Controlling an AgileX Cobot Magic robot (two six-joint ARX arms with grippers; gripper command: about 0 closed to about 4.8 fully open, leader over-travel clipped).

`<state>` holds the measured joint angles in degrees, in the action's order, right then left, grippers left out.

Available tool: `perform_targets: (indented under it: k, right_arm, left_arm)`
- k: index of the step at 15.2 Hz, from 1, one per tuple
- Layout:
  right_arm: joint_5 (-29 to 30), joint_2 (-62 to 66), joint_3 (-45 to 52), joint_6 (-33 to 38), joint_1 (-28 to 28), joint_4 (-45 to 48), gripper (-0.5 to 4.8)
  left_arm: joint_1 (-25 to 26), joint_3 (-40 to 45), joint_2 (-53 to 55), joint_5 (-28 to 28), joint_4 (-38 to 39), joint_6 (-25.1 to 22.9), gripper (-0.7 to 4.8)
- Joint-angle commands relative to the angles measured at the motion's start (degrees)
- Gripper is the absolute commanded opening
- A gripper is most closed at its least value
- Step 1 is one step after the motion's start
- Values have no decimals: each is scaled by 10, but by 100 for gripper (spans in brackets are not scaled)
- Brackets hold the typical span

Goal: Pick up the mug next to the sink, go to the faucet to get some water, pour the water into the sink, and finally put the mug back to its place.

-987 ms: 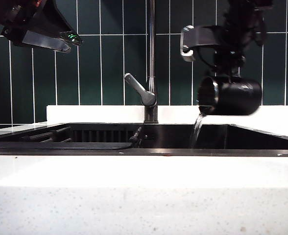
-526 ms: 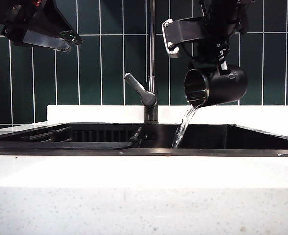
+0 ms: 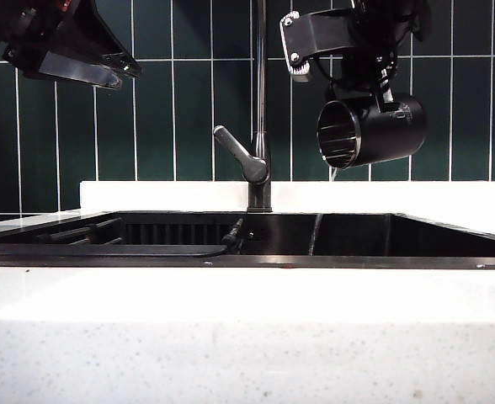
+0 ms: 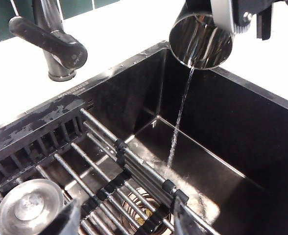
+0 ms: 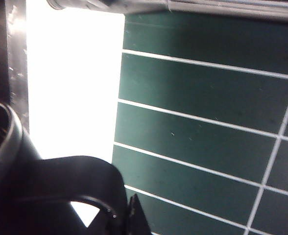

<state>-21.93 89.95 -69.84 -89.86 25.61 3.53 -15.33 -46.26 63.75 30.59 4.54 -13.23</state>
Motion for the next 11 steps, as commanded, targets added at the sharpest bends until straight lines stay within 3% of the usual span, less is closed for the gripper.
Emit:
perform_targets:
  k: [1,6,8,11]
  right_arm:
    - [-3,-5,-4,27,0,15,8]
    - [-38,-6,-4,114,-1,49,7]
    - [-84,-6,-4,164,-2,54,0]
    - [-146,-16,-4,314,-38,89,-1]
  left_arm:
    - [0,-1,-2,2,-4,2,237]
    - [0,-1,-2,2,-3,5,237]
    - [0,-1,-2,2,-3,22,237]
    - [0,-1,-2,2,-3,28,237]
